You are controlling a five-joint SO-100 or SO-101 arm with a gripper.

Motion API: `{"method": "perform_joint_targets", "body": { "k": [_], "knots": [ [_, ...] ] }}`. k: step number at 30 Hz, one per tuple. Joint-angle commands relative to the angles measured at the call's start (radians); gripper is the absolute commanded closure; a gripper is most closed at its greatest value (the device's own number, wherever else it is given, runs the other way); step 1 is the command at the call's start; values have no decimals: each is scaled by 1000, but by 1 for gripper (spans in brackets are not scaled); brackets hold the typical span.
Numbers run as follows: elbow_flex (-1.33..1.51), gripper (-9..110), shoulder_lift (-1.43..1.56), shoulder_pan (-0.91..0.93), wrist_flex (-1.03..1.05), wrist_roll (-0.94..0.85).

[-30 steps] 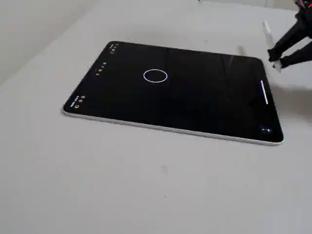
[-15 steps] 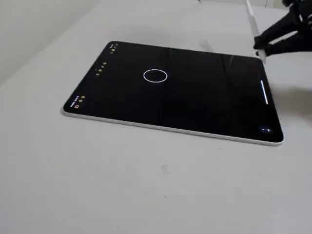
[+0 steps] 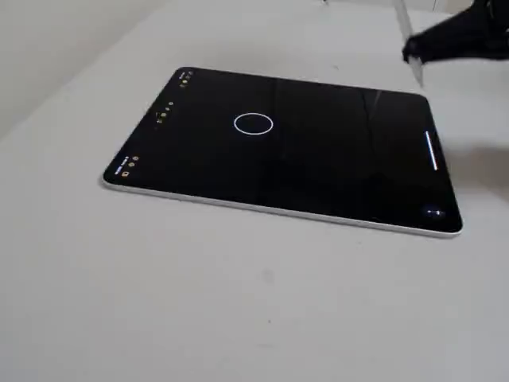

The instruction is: Draw 2 dots in a circle representing the eyes of a stickman

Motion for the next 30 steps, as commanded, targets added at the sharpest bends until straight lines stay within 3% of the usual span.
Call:
{"method": "perform_joint_targets", "body": {
  "k": [1, 7, 14, 30],
  "knots": [
    [-3, 102, -18, -78, -225, -181],
    [-35, 102, -578, -133, -868, -268],
    [-327, 102, -1324, -91, -1390, -282],
    [-874, 102, -1956, -35, -1489, -298]
  ]
}}
